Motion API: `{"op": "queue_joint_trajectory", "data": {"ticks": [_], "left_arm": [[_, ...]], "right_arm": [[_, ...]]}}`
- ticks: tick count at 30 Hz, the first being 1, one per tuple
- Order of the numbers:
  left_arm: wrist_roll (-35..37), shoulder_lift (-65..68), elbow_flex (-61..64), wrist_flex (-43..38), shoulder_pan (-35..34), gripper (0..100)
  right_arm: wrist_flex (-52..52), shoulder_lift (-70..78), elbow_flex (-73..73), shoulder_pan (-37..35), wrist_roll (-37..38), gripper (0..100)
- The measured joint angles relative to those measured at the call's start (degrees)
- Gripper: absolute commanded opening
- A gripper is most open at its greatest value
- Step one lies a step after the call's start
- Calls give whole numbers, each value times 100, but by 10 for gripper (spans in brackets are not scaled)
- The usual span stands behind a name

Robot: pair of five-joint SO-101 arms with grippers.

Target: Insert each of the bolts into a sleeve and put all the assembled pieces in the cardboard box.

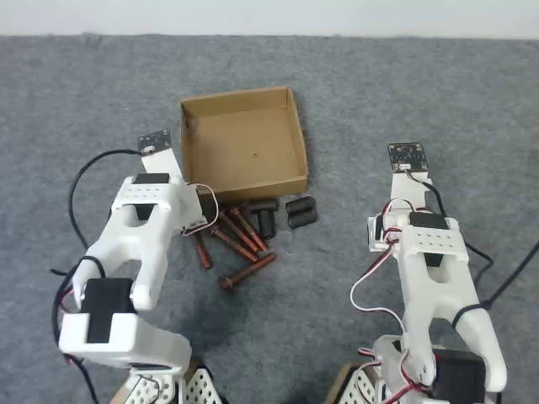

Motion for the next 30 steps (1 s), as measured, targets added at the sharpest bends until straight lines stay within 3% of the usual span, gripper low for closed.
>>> {"op": "queue_joint_trajectory", "data": {"ticks": [6, 13, 21, 30], "left_arm": [[-229, 0, 0, 0, 0, 9], [-1037, -360, 176, -53, -9, 13], [-1152, -747, 510, -290, -18, 137], [-1064, -774, 519, 70, -18, 137]], "right_arm": [[0, 0, 0, -18, 0, 6], [0, 0, 0, -18, 0, 6], [0, 0, 0, -18, 0, 6], [-18, 0, 0, -18, 0, 6]]}}
